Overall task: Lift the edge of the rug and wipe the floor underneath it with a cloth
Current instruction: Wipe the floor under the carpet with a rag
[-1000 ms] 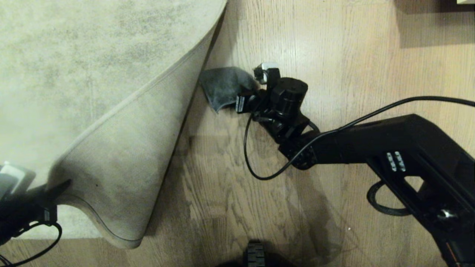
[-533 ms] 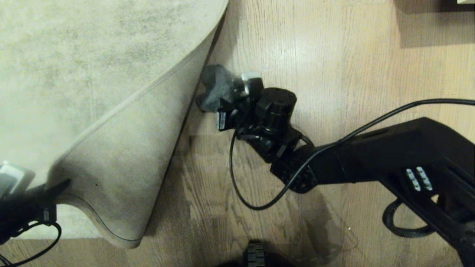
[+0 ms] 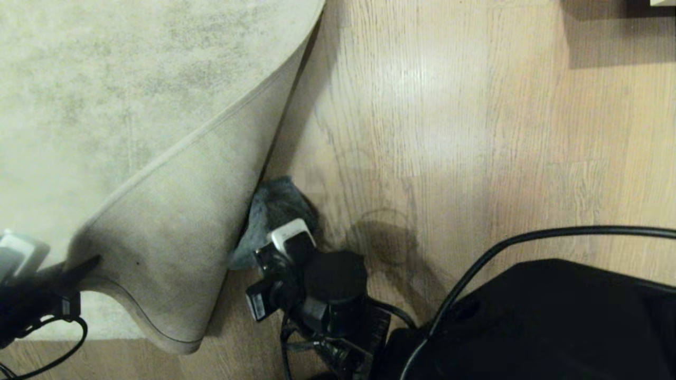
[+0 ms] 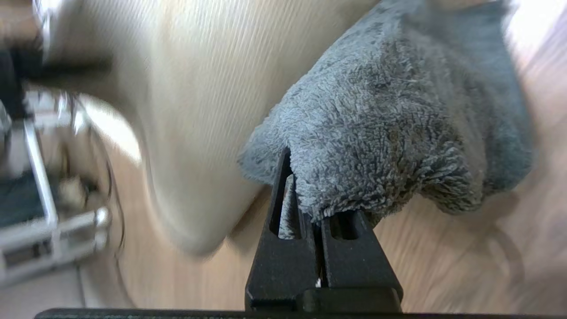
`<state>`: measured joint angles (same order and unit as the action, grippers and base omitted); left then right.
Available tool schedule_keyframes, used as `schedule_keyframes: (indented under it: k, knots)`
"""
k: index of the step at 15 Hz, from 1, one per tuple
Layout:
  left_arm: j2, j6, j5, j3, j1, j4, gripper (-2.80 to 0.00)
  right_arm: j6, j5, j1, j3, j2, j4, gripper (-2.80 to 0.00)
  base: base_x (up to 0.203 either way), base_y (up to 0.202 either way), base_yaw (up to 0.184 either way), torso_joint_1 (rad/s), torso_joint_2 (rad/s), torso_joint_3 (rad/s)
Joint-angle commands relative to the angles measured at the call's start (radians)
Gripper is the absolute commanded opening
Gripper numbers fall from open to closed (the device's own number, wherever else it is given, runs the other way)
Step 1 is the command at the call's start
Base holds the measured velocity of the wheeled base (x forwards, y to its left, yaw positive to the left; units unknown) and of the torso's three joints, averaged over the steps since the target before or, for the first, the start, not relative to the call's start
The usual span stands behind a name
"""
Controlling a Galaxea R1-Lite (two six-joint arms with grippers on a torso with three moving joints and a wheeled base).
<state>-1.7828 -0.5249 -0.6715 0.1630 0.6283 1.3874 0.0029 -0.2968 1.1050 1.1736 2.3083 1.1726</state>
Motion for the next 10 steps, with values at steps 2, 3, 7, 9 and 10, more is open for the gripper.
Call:
schedule_keyframes:
  k: [2,3,7,9,10]
  knots:
    - [0.003,-0.004,-0.003,-0.034,-0.001,0.008,-2.80,0.000,-0.002,0.026,-0.038,0.120,0.063,-2.80,0.000,0.000,0.000,0.000,0.00,0.000]
    - [0.005,-0.004,-0.003,-0.044,-0.001,0.009,-2.80,0.000,-0.002,0.029,-0.026,0.146,0.069,-2.80,0.000,0.000,0.000,0.000,0.00,0.000]
    - [0.014,-0.004,-0.003,-0.056,-0.001,0.008,-2.80,-0.003,-0.014,-0.044,0.095,0.182,0.063,-2.80,0.000,0.000,0.000,0.000,0.00,0.000]
    - [0.014,-0.004,-0.003,-0.057,0.000,0.008,-2.80,-0.019,-0.014,-0.107,0.153,0.181,0.063,-2.80,0.000,0.000,0.000,0.000,0.00,0.000]
    - [0.014,-0.004,-0.003,-0.057,0.001,0.008,-2.80,-0.036,-0.013,-0.143,0.189,0.176,0.062,-2.80,0.000,0.000,0.000,0.000,0.00,0.000]
